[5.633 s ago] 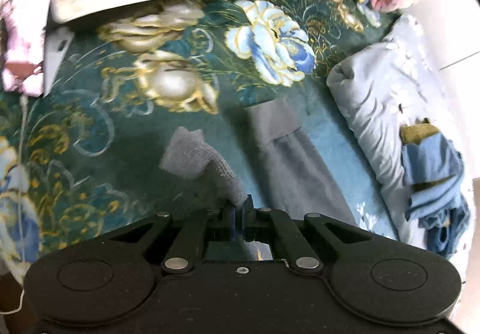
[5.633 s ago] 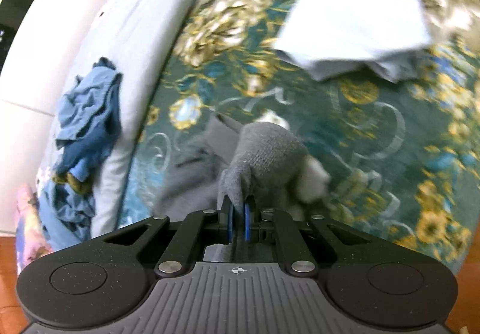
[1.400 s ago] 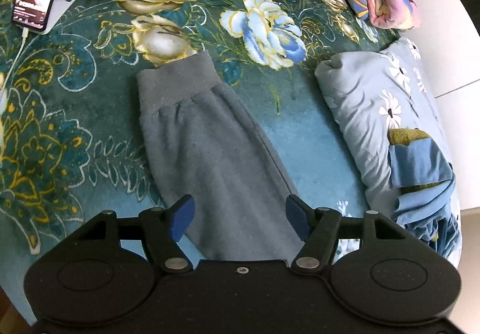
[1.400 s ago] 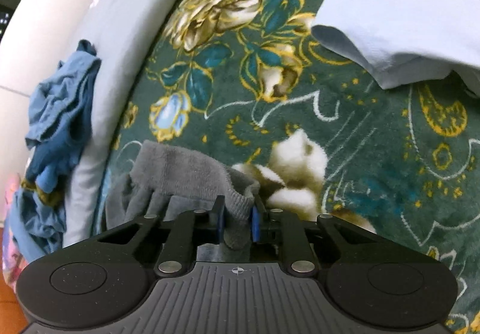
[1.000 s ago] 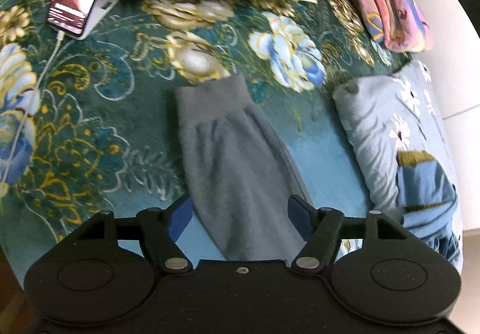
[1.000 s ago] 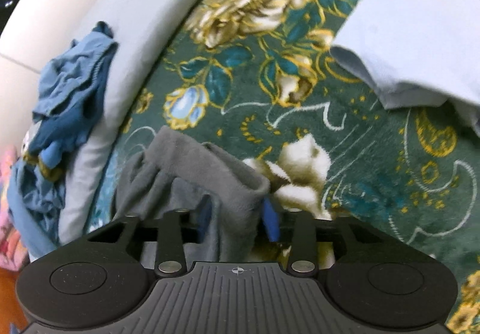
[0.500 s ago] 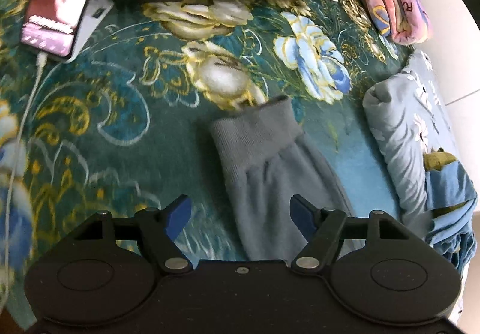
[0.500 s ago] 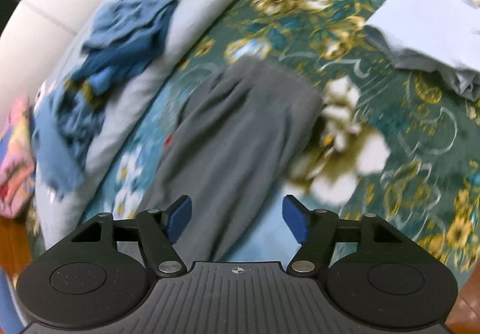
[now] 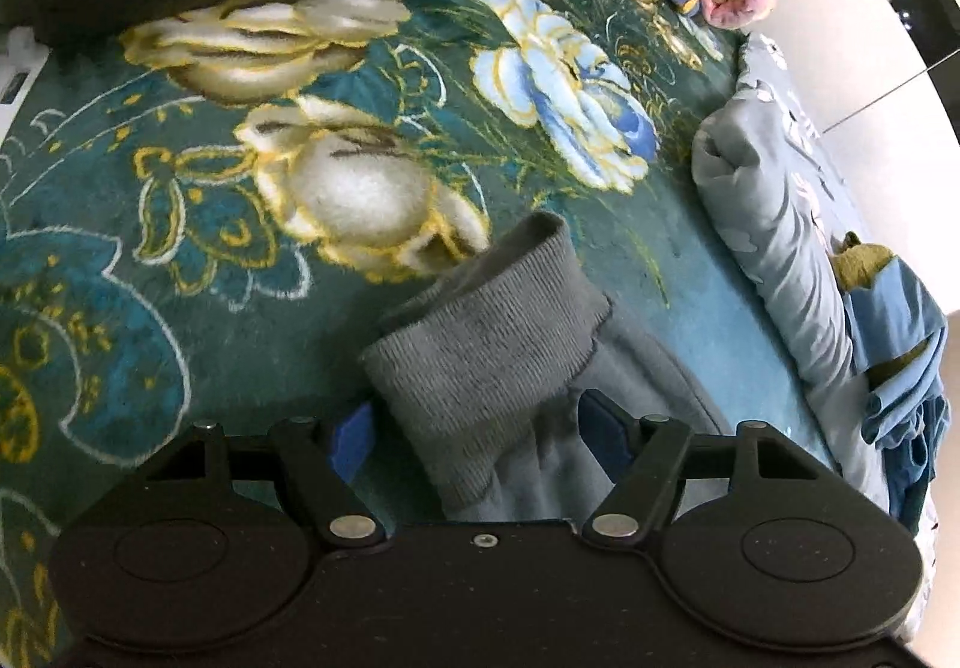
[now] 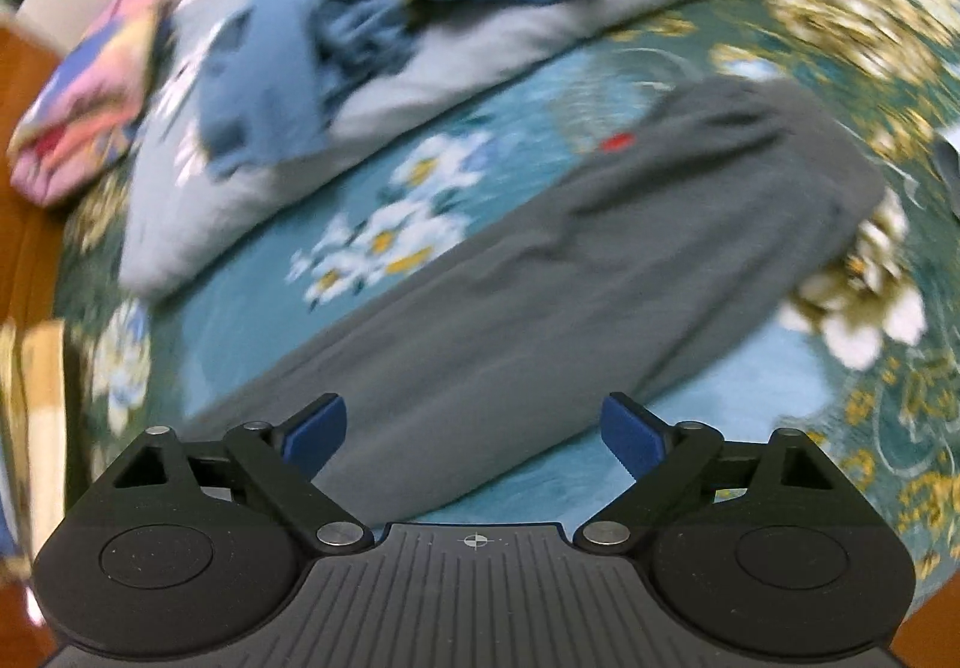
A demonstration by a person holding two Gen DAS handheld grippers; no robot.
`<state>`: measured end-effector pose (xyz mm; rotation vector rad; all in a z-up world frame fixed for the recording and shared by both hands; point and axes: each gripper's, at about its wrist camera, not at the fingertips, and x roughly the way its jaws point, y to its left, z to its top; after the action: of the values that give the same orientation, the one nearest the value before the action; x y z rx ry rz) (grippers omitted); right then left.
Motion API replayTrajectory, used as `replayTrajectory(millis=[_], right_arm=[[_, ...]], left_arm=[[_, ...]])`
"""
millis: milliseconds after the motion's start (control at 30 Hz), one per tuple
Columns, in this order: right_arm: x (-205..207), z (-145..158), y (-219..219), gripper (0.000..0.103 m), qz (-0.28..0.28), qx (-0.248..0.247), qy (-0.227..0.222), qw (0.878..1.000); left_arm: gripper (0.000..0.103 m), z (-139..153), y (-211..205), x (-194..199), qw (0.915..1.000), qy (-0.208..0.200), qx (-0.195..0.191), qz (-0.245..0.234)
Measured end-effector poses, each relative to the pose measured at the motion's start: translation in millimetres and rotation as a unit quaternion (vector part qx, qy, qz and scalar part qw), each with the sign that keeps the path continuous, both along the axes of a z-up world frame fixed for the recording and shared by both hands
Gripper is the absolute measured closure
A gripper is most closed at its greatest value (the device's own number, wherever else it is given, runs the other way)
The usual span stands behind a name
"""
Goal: Fold clothes
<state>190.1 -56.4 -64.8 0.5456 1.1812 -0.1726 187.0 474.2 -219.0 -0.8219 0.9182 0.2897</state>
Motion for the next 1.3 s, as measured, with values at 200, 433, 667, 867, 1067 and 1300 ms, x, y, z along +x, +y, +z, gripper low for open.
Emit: replayTrajectory(millis=[200,433,667,867,1067,1300], right_arm=[[16,-2,28,0.011,0.043,0.004,0.007,0.999],[20,-5,23,0.011,0.039,0.016,0.008,0.999],[12,-16,-10,0.011,0.012,0.040,0.009,0.999],[-2,-26,-52,0.011,-0.015,0.064,0.010,0.998],[-22,-32,-119,0.011,-0.052,0.070,0.008,0.996],[-51,-50,-190,0.011,-0.106,0.072,0.019,0.992]], left_arm=[[0.069,-3,8,1,0.9989,-0.020,-0.040,0.013],[0.084,38,-22,15,0.9977,-0.015,0.062,-0.025],[0.084,109,-102,21,0.9678,-0.059,0.206,-0.131],[0.089,136,-200,38,0.9410,-0.099,0.229,-0.229],[0.090,139,-309,58,0.9149,-0.122,0.212,-0.321],[0.090,126,-373,62,0.8993,-0.109,0.186,-0.381]])
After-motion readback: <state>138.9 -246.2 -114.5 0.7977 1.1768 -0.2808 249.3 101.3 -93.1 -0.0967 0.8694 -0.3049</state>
